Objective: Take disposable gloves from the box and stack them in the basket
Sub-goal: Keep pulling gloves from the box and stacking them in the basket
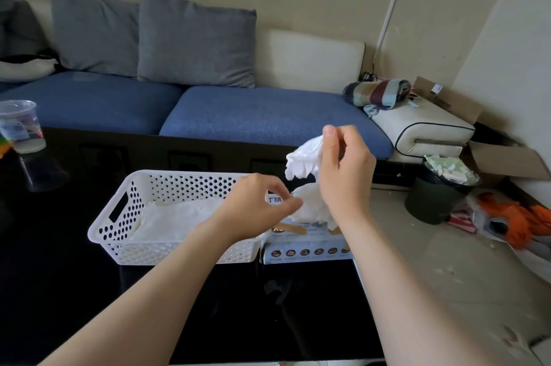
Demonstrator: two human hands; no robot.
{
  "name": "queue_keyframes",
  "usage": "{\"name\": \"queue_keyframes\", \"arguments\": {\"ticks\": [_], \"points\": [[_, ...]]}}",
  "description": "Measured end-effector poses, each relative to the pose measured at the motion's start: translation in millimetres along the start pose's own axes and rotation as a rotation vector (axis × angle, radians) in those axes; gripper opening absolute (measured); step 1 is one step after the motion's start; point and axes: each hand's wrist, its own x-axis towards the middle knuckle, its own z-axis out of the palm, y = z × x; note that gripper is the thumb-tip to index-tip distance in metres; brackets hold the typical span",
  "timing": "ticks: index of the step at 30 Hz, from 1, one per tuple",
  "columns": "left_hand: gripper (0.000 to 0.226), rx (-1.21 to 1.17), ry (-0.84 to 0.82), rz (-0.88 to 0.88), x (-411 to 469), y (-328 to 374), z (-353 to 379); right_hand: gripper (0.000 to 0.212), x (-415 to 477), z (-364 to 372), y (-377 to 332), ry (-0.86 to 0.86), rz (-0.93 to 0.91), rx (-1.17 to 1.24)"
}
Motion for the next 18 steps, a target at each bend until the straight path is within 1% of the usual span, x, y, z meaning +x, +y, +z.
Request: {"name": "queue_keyframes", "arguments": {"ticks": [3, 4, 6, 7, 9, 12, 14, 16, 17, 18], "points": [[0.032, -0.191, 0.065, -0.017, 0, 2, -7, 0.028, 0, 3, -22, 0.077, -0.002, 0.063], [0.040, -0.254, 0.075, -0.017, -1, 3, -11, 0.028, 0, 6, -28, 0.093, 0.004, 0.070], [0.070, -0.390, 0.066, -0.036, -3, 6, -14, 0.030, -2, 11, -35, 0.091, 0.048, 0.071], [0.077, -0.462, 0.052, -0.051, -5, 9, -16, 0.030, -3, 14, -37, 0.075, 0.101, 0.070], [0.071, -0.595, 0.037, -0.105, -10, 13, -22, 0.032, -4, 20, -40, 0.026, 0.271, 0.076], [0.071, -0.670, 0.019, -0.181, -10, 3, -32, 0.032, -8, 27, -44, -0.025, 0.578, 0.176], [0.053, -0.704, 0.040, -0.230, -12, -3, -37, 0.028, -11, 31, -49, -0.051, 0.758, 0.291], [0.034, -0.754, 0.106, -0.309, -13, -7, -42, 0.013, -14, 34, -51, -0.055, 0.886, 0.430], [0.030, -0.789, 0.140, -0.343, -14, -8, -44, 0.014, -15, 34, -54, -0.066, 0.910, 0.473], [0.030, -0.832, 0.171, -0.370, -15, -9, -45, 0.026, -16, 33, -56, -0.098, 0.919, 0.478]]}}
